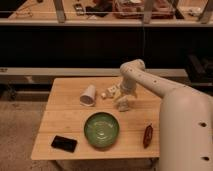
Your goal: Place the white sponge in the ceramic bowl
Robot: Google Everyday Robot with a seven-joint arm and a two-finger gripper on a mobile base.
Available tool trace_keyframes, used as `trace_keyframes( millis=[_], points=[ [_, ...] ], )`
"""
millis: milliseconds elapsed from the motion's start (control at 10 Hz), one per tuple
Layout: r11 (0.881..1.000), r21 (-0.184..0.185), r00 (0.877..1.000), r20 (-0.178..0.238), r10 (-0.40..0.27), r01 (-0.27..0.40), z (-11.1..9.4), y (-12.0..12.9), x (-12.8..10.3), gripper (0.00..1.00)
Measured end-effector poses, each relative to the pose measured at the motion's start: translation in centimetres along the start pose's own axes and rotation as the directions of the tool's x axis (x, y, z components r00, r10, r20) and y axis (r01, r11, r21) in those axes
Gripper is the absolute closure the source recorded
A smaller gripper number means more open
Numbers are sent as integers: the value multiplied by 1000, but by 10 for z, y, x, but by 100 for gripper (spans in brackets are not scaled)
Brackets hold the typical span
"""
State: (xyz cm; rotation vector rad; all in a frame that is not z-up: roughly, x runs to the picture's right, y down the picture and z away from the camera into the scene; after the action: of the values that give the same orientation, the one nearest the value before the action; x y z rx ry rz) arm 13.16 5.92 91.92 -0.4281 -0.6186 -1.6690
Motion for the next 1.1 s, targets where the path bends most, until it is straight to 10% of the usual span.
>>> trace_keyframes(
  millis=[500,1100],
  points=[
    [999,1,999,25,-39,39,24,-9,0,21],
    [996,0,995,54,-86,86,38,-18,-6,56]
  ],
)
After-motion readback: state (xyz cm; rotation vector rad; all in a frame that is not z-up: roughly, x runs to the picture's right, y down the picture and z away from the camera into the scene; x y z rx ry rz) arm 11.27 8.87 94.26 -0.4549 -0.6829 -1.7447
